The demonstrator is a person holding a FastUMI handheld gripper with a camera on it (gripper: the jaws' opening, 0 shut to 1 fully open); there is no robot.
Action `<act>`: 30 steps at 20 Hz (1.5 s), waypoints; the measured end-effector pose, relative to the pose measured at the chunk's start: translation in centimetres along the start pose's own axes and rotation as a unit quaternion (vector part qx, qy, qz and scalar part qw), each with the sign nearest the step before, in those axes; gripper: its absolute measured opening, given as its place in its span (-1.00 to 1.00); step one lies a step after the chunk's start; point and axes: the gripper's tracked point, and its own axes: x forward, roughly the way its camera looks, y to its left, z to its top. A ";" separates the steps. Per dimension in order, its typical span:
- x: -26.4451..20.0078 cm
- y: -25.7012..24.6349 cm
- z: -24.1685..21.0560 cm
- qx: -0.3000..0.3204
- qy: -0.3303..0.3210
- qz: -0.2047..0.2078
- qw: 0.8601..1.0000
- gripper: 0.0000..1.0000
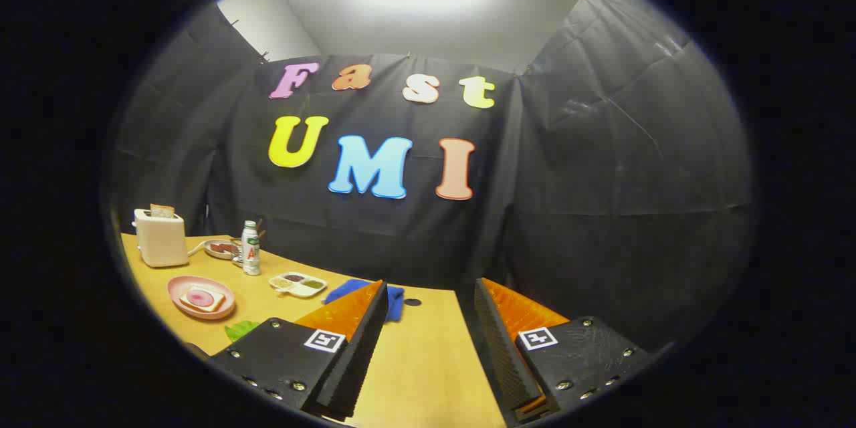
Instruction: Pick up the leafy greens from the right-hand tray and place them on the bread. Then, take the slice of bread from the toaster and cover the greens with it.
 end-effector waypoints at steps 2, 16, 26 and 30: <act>0.7 3.9 1.0 0.021 -0.004 0.038 0.999 0.59; 6.5 20.5 -10.1 0.004 0.163 0.185 0.969 0.71; 6.2 24.0 -21.0 -0.042 0.316 0.220 0.922 0.93; 5.9 24.0 -22.6 -0.024 0.347 0.220 0.911 0.93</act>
